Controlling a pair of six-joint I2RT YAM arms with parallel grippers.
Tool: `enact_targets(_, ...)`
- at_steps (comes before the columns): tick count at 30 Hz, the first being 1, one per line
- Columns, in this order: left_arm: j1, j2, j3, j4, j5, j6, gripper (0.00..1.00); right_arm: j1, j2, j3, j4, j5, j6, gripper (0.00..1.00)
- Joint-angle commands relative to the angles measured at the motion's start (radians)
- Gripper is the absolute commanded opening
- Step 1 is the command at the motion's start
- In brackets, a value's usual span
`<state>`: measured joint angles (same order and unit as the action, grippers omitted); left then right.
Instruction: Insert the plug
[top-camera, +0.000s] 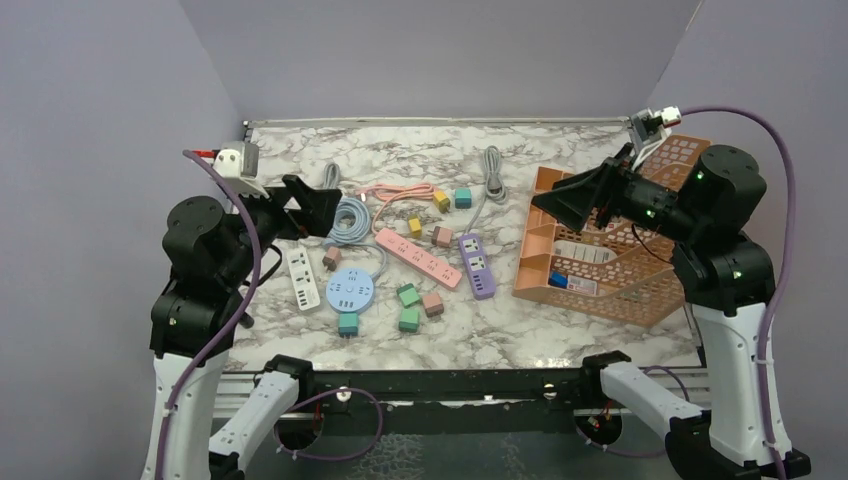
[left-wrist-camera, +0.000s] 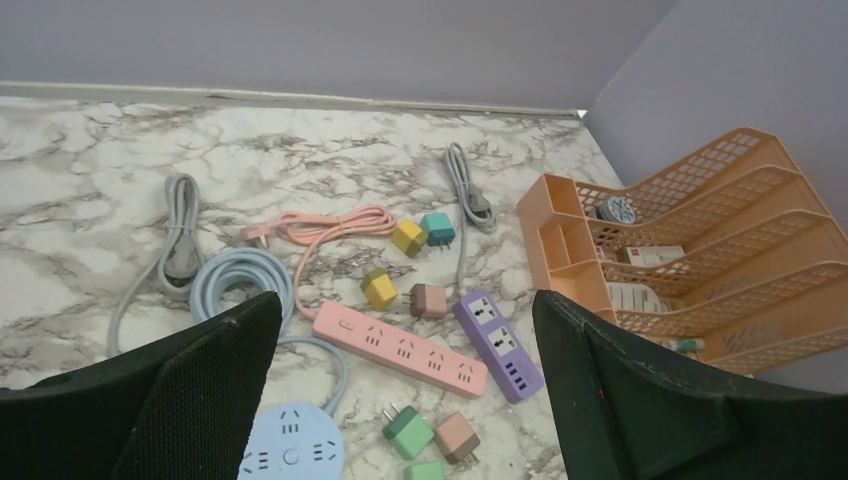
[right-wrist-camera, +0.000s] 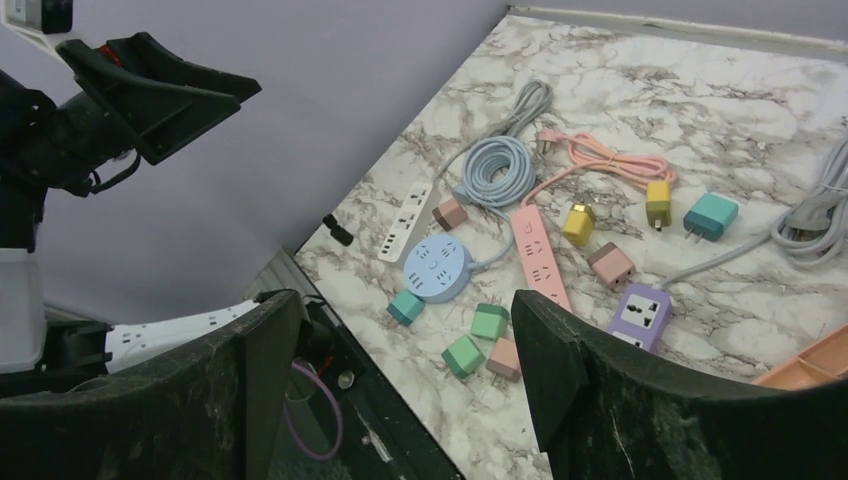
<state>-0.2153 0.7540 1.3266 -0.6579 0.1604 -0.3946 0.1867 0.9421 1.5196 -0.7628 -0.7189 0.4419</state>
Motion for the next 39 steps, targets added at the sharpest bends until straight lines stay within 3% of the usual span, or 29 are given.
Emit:
enact_targets(1, 0.007, -0.031, -0.047, 0.072, 0.127, -0.042, 0.99, -0.003, -0.013, -0.032, 0.01, -0.023, -0.033, 0.79)
enact_targets(7, 0.007, -0.105, -0.137, 0.121, 0.191, -0.081, 0.99, -0.003, -0.028, -0.14, 0.081, -0.082, -0.018, 0.81)
enact_targets(13, 0.007, -0.218, -0.293, 0.163, 0.168, -0.12, 0.99, -0.003, -0.051, -0.303, 0.118, -0.063, -0.012, 0.79)
enact_targets(19, 0.007, -0.28, -0.43, 0.205, 0.152, -0.173, 0.99, -0.003, -0.039, -0.426, 0.115, 0.136, -0.061, 0.67)
enact_targets(29, 0.007, -0.265, -0.497, 0.211, 0.141, -0.2, 0.99, 0.015, -0.072, -0.607, 0.232, 0.429, -0.056, 0.59)
enact_targets(34, 0.007, -0.243, -0.522, 0.21, 0.156, -0.232, 0.99, 0.124, -0.032, -0.609, 0.209, 0.595, -0.052, 0.58)
enact_targets(39, 0.007, -0.203, -0.524, 0.195, 0.16, -0.242, 0.98, 0.398, 0.094, -0.564, 0.2, 0.854, -0.001, 0.57)
